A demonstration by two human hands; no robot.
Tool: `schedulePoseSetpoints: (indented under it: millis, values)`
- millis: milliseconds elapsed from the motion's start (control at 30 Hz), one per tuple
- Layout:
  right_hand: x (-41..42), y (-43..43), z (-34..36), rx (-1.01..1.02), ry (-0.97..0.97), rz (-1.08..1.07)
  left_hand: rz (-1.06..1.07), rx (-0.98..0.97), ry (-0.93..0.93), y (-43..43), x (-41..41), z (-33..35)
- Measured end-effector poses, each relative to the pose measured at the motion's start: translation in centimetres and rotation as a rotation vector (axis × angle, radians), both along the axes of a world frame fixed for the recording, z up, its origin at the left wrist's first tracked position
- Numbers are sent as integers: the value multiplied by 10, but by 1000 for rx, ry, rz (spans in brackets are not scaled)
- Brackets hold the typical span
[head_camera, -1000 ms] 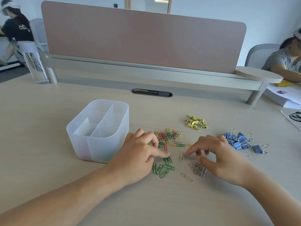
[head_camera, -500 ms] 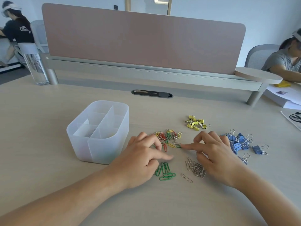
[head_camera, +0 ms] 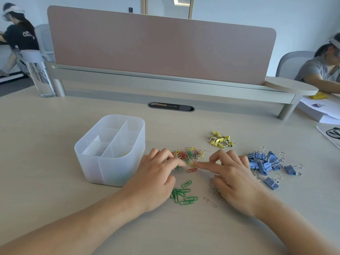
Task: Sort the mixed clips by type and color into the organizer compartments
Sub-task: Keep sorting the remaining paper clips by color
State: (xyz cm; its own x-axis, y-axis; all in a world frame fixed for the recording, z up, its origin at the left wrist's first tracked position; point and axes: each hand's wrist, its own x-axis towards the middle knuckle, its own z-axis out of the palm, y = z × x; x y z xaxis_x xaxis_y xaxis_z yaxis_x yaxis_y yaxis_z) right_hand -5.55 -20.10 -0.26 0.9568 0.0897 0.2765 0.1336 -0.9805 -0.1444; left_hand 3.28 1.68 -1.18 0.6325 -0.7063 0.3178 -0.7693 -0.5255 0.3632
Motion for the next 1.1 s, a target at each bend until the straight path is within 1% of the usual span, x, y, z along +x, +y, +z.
schedulePoseSetpoints:
  millis: [100, 167, 267, 367, 467, 567, 633, 733, 900, 967, 1033, 1100]
  values:
    - [2, -8, -2, -44, 40, -37, 5, 3, -14, 0, 1, -1]
    - [1, -13, -1, -8, -22, -62, 2, 10, -32, -1, 1, -2]
    - [1, -24, -2, 14, -140, -141, -7, 72, -44, -2, -1, -2]
    - [1, -27, 1, 36, -172, -196, -15, 90, -31, -3, -2, -3]
    - [-1, -21, 2, 83, -169, -111, 0, 38, -19, -2, -2, -1]
    - [-1, -16, -1, 30, -151, -13, -49, -31, 0, 1, -1, 1]
    - [0, -19, -3, 40, -168, -25, -106, -42, 23, 3, -1, 0]
    - [3, -26, -4, 137, -193, -88, -163, -81, 79, 5, -3, -2]
    - [4, -30, -4, 185, -144, -79, -287, -172, 142, 6, -3, -3]
    - [3, -31, -3, 163, -133, -89, -276, -189, 186, 5, -3, -2]
    - [2, -30, -1, 136, -109, -114, -218, -181, 206, 4, -2, -1]
    - [1, -31, 1, 118, -82, -142, -148, -154, 162, 2, 1, -2]
